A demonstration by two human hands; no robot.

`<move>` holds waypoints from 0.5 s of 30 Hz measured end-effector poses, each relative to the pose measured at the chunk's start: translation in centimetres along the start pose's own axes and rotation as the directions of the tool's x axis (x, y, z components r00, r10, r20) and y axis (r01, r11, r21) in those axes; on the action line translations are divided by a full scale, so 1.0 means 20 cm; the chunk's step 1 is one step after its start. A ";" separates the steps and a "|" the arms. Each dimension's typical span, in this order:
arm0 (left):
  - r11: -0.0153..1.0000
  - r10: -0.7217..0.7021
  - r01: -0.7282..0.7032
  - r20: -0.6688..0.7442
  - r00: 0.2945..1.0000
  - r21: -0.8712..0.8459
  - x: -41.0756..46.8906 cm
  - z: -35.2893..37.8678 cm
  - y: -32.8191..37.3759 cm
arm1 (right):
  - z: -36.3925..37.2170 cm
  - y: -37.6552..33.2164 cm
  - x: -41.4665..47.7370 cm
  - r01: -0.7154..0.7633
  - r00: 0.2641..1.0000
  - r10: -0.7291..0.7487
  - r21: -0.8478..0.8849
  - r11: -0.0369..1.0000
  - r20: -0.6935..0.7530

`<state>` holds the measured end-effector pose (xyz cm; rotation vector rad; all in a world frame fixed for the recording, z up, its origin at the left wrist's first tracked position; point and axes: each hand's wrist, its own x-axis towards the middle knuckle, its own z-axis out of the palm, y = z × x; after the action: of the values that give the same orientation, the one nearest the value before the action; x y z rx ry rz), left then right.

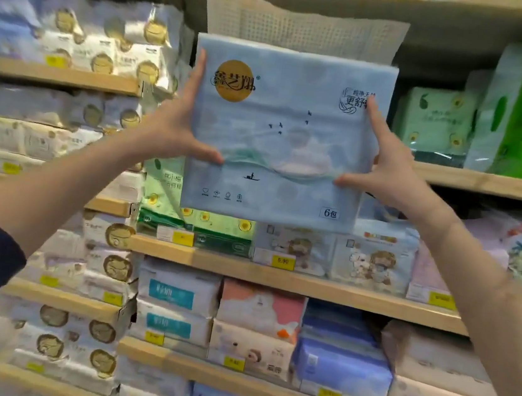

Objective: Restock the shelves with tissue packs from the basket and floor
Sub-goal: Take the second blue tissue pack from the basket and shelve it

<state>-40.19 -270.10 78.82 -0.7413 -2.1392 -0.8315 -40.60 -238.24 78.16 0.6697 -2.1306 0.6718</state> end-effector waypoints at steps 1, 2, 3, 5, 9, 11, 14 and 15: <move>1.000 0.017 -0.017 -0.014 1.000 0.005 0.05 -0.03 -0.01 | -0.01 0.00 0.07 0.005 1.000 -0.006 -0.012 1.000 -0.026; 1.000 0.029 -0.029 -0.022 0.999 -0.002 0.10 -0.06 -0.02 | -0.01 -0.01 0.13 0.009 0.999 -0.010 -0.018 1.000 -0.046; 0.999 0.038 -0.039 -0.031 0.999 -0.010 0.15 -0.09 -0.03 | -0.02 -0.02 0.20 0.016 0.998 -0.018 -0.021 1.000 -0.061; 0.998 0.067 -0.068 -0.078 0.995 -0.015 0.23 -0.14 -0.05 | -0.03 -0.04 0.32 0.041 0.995 -0.043 -0.026 0.999 -0.088; 0.992 0.124 -0.126 -0.143 0.982 -0.007 0.38 -0.25 -0.12 | -0.03 -0.10 0.53 0.095 0.987 -0.106 -0.088 0.992 -0.123; 0.993 0.119 -0.120 -0.172 0.978 0.007 0.45 -0.30 -0.18 | -0.02 -0.13 0.63 0.114 0.985 -0.125 -0.094 0.989 -0.122; 0.986 0.161 -0.165 -0.199 0.967 0.000 0.54 -0.37 -0.25 | 0.01 -0.16 0.76 0.133 0.981 -0.141 -0.069 0.989 -0.134; 0.983 0.183 -0.186 -0.202 0.962 0.005 0.57 -0.39 -0.28 | 0.02 -0.17 0.80 0.138 0.979 -0.146 -0.066 0.988 -0.144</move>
<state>-47.68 -276.50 90.05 -0.8138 -1.8554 -0.7875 -47.42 -244.78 91.51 0.7121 -1.9372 0.5647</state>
